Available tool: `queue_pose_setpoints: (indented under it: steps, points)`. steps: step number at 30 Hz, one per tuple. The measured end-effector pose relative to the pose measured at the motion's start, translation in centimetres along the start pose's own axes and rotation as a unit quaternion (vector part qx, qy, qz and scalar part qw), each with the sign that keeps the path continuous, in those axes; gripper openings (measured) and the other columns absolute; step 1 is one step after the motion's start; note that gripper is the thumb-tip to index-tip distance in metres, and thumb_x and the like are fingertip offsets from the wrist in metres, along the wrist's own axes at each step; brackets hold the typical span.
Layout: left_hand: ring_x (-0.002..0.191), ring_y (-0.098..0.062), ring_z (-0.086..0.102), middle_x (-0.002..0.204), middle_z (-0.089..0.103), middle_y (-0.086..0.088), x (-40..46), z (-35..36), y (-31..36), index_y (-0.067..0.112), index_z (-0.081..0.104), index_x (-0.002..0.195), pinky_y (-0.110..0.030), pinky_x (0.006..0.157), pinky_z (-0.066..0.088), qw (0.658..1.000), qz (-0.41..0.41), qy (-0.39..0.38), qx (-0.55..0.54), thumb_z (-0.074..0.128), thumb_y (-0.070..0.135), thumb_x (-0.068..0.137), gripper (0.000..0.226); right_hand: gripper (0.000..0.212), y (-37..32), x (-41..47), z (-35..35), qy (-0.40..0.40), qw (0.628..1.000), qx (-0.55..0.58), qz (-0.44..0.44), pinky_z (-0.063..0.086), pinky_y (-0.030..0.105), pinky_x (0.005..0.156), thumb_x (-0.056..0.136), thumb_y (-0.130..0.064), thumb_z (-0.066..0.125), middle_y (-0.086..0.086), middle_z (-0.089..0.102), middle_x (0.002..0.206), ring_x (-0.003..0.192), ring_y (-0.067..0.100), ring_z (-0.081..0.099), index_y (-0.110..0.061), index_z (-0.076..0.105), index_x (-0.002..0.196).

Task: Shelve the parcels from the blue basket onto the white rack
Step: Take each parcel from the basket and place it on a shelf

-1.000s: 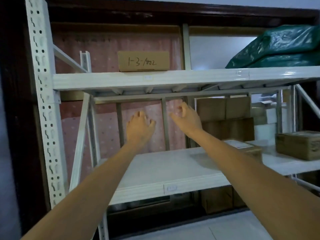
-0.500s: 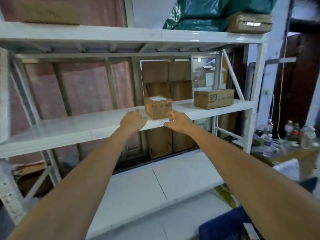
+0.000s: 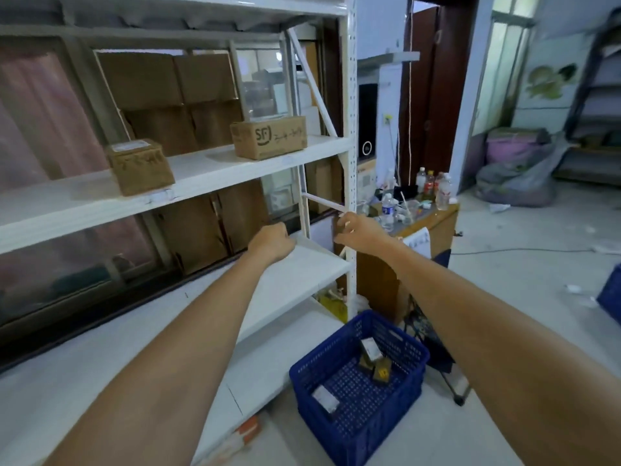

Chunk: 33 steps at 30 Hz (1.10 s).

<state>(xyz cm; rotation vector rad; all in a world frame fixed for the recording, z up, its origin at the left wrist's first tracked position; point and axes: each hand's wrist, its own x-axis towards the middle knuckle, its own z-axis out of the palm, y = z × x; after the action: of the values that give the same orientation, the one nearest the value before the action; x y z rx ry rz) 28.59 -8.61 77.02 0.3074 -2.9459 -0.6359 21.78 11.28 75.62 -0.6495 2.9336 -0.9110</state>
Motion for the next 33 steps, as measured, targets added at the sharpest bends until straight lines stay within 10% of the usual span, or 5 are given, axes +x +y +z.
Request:
queue_pose_setpoints:
  steps: [14,33]
  points:
    - [0.105,-0.030,0.060,0.116,0.062,-0.011,16.3,20.3,8.4,0.014,0.056,0.118,-0.035,0.083,0.048,0.994,-0.009,-0.105,0.025,0.048,0.030,0.091,0.032,0.048,23.0,9.3,0.9,-0.062,0.987,-0.009,0.149,0.051,0.040,0.094,0.089,-0.038,0.063,0.007,0.062,0.127,0.115,0.025,0.058,-0.018,0.051,0.131]
    - [0.103,-0.028,0.056,0.115,0.059,-0.009,31.0,30.7,5.4,0.010,0.054,0.113,-0.038,0.087,0.048,0.983,-0.147,-0.109,0.003,0.051,0.027,0.087,0.031,0.048,34.0,29.9,8.7,-0.216,0.976,-0.008,0.036,0.048,0.034,0.092,0.093,-0.029,0.060,0.008,0.060,0.128,0.112,0.026,0.058,-0.012,0.047,0.135]
